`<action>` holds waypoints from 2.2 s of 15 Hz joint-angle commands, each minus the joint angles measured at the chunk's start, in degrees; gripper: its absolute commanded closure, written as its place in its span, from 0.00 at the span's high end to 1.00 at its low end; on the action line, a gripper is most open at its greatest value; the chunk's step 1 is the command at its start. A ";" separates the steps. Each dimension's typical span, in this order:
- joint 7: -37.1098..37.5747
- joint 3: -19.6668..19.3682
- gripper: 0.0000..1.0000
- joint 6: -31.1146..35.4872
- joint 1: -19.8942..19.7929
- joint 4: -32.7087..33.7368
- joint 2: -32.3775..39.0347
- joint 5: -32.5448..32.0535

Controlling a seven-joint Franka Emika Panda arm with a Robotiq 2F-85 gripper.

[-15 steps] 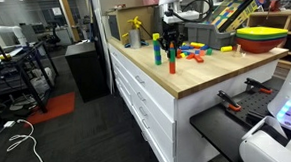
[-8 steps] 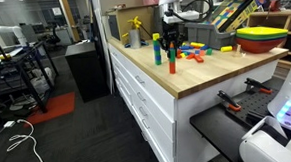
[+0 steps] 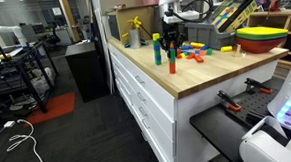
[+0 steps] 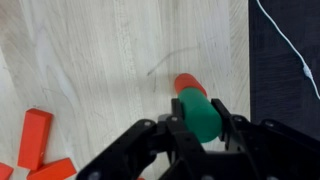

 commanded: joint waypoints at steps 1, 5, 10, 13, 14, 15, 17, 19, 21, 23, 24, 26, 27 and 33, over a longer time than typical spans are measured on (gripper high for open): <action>0.90 -0.77 0.08 -1.02 0.51 0.21 0.23 0.26; 0.92 -0.76 0.08 -1.06 0.52 0.22 0.35 0.29; 0.98 -0.75 0.08 -1.04 0.53 0.24 0.52 0.31; 1.02 -0.75 0.08 -1.01 0.52 0.24 0.61 0.36; 1.07 -0.75 0.20 -0.98 0.52 0.23 0.61 0.39; 1.12 -0.76 0.58 -0.93 0.52 0.23 0.62 0.46; 1.13 -0.80 0.66 -0.88 0.51 0.18 0.70 0.57; 1.11 -0.88 0.81 -0.84 0.54 0.16 1.01 0.67; 1.07 -0.96 0.96 -0.78 0.59 0.16 1.29 0.83; 0.92 -1.01 1.00 -0.73 0.66 -0.01 1.07 1.21; 0.72 -1.00 1.00 -0.71 0.72 -0.18 0.62 1.69; 0.34 -0.98 1.00 -0.65 0.80 -0.50 -0.30 2.82; -0.34 -1.01 1.00 -0.79 0.85 -0.72 -1.06 3.93; -2.12 -1.33 1.00 -1.85 0.67 -1.59 -5.90 9.04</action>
